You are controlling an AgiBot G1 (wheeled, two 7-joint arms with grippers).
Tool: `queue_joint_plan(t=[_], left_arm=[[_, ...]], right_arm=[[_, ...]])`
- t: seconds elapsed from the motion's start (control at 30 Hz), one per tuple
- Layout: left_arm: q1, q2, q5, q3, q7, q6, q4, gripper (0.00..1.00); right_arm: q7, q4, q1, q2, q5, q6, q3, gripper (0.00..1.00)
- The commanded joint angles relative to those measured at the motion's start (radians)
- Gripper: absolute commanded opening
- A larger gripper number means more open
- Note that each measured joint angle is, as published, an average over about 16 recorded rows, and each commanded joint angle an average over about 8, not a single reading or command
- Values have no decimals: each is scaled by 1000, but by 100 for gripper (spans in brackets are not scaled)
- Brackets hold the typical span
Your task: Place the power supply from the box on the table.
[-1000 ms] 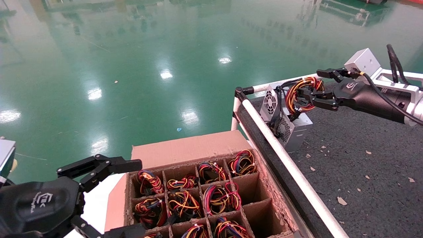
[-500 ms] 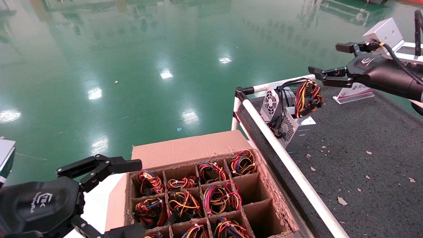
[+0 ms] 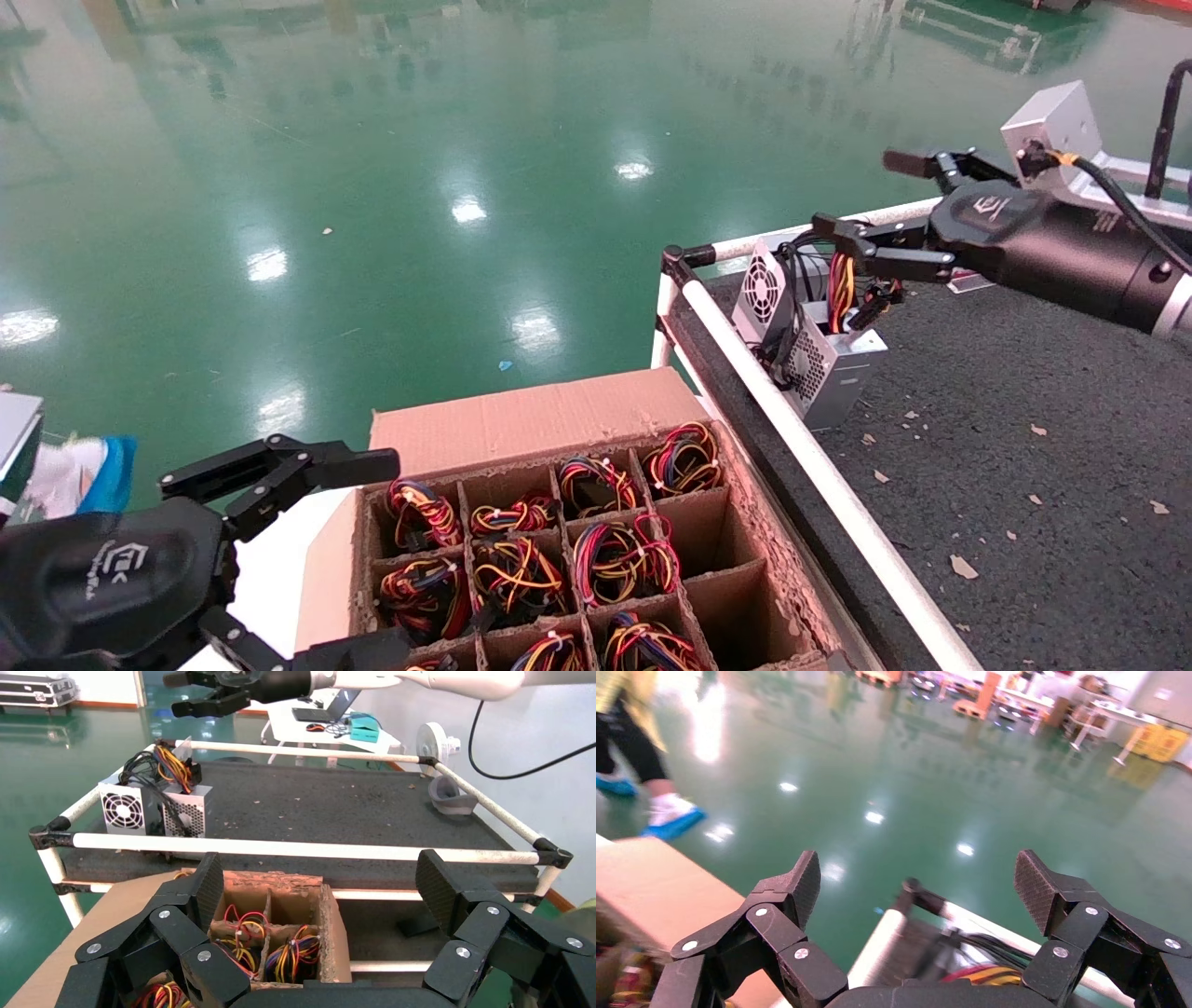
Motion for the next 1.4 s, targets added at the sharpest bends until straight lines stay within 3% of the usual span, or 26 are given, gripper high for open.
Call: queue_joint_plan(t=[0.03, 1.4], left_arm=[[0, 0, 0, 0, 0, 0, 0, 100], [0, 0, 0, 0, 0, 0, 0, 100]], right_arm=[[22, 43, -29, 11, 6, -13, 16, 100], [471, 915, -621, 225, 126, -276, 339, 100]])
